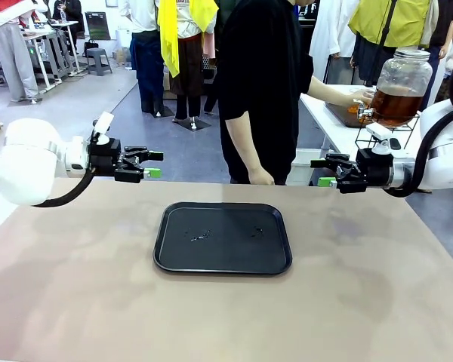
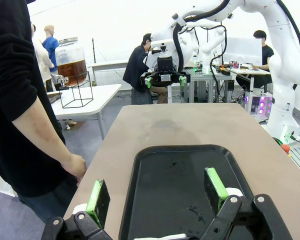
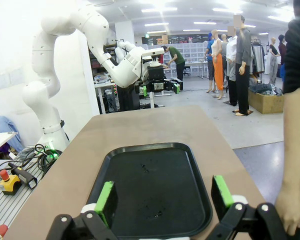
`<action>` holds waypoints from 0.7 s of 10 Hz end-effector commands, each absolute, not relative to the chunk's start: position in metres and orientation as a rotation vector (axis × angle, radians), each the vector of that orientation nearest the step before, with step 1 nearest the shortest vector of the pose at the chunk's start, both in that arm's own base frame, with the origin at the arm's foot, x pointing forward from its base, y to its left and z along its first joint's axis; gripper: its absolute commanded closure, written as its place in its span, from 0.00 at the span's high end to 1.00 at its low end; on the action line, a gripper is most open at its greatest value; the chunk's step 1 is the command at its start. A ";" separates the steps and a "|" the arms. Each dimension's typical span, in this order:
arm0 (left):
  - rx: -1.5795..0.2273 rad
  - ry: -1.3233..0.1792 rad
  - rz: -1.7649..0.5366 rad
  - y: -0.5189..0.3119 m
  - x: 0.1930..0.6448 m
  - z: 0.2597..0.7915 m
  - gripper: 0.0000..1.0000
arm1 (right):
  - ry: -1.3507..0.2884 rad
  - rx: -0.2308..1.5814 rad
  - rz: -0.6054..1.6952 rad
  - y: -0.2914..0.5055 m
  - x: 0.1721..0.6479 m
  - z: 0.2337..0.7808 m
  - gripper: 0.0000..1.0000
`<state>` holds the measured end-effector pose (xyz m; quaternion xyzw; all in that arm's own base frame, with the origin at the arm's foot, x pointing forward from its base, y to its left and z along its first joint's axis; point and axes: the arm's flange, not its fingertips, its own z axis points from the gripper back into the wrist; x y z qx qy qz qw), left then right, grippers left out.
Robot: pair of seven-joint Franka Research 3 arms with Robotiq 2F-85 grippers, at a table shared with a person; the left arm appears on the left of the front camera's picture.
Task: Pour the drink into the iced cup.
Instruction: Open the gripper to release the iced cup you were holding.
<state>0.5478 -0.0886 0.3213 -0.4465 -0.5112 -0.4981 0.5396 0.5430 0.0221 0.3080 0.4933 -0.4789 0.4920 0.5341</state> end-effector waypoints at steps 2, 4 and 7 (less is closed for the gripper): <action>-1.065 -1.211 -1.177 -0.089 0.550 0.324 1.00 | -1.132 1.182 1.170 0.024 0.544 0.312 1.00; -1.065 -1.211 -1.177 -0.089 0.550 0.324 1.00 | -1.132 1.182 1.170 0.024 0.544 0.312 1.00; -1.065 -1.211 -1.177 -0.089 0.550 0.324 1.00 | -1.132 1.182 1.170 0.024 0.544 0.312 1.00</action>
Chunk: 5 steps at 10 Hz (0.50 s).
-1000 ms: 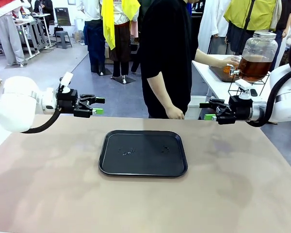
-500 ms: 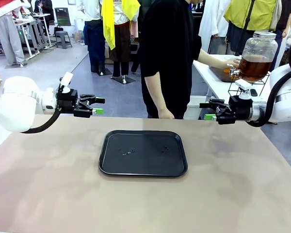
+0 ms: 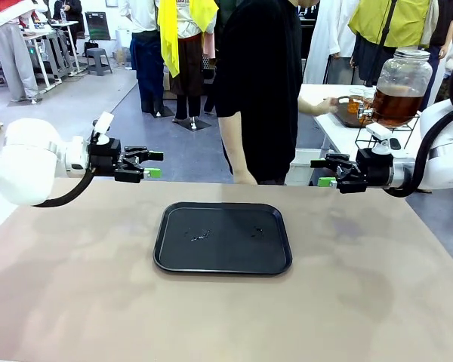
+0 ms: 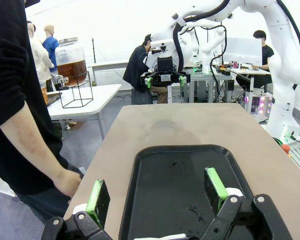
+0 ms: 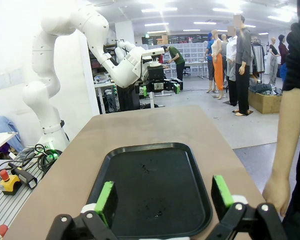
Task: Pour the drink into the iced cup.
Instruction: Open the gripper to release the iced cup you were holding.
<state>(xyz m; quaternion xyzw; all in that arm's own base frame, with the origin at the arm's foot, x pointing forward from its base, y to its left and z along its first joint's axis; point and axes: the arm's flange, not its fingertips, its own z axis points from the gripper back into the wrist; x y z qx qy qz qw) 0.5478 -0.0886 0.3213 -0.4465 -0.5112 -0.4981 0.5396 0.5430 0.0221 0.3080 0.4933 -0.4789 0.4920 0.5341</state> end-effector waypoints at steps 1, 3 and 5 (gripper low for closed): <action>-1.065 -1.211 -1.177 -0.089 0.550 0.324 1.00 | -1.132 1.182 1.170 0.024 0.544 0.312 1.00; -1.065 -1.211 -1.177 -0.089 0.550 0.324 1.00 | -1.132 1.182 1.170 0.024 0.544 0.312 1.00; -1.065 -1.211 -1.177 -0.089 0.550 0.324 1.00 | -1.132 1.182 1.170 0.024 0.544 0.312 1.00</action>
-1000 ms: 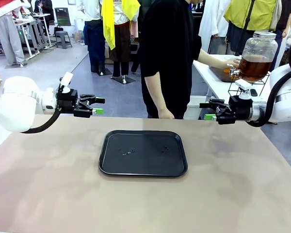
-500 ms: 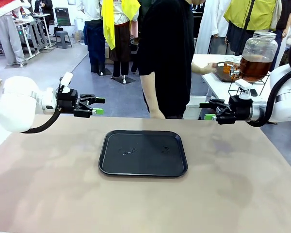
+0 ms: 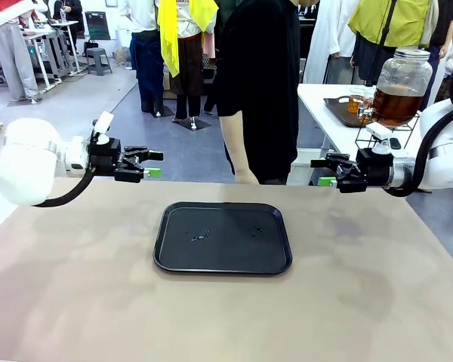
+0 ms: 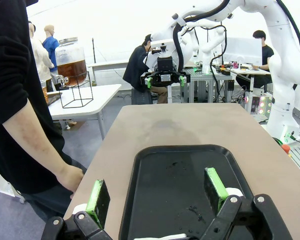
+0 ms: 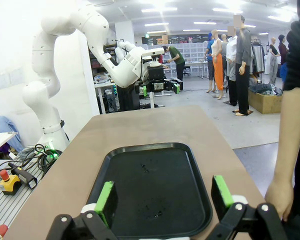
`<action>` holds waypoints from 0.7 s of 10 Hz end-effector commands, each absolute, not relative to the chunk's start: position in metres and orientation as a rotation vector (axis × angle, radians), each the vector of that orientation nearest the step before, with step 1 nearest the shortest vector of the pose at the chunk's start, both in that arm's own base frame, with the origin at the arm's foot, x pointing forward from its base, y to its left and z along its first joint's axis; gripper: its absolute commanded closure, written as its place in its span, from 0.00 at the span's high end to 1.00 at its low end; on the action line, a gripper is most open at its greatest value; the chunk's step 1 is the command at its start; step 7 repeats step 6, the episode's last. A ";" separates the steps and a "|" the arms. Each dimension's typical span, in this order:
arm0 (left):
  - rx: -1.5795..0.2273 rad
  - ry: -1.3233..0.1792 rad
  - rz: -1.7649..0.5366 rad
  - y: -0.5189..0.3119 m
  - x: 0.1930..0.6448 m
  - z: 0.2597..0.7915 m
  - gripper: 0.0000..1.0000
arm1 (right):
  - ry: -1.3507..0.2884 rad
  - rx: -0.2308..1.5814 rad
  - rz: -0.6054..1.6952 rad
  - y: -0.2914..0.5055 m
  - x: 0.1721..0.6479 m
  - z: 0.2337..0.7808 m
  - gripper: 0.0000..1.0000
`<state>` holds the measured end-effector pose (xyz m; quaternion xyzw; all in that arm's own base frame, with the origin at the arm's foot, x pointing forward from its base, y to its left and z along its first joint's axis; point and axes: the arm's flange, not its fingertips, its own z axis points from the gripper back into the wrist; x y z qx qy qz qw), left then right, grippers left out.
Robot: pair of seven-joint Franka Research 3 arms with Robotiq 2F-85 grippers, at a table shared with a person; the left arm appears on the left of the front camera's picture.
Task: Pour the drink into the iced cup.
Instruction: Open the gripper to release the iced cup you were holding.
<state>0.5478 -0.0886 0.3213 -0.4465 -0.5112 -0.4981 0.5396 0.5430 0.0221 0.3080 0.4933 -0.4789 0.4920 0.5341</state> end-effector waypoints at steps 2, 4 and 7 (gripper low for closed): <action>-1.065 -1.211 -1.177 -0.089 0.550 0.324 1.00 | -1.132 1.182 1.170 0.024 0.544 0.312 1.00; -1.065 -1.211 -1.177 -0.089 0.550 0.324 1.00 | -1.132 1.182 1.170 0.024 0.544 0.312 1.00; -1.065 -1.211 -1.177 -0.089 0.550 0.324 1.00 | -1.132 1.182 1.170 0.024 0.544 0.312 1.00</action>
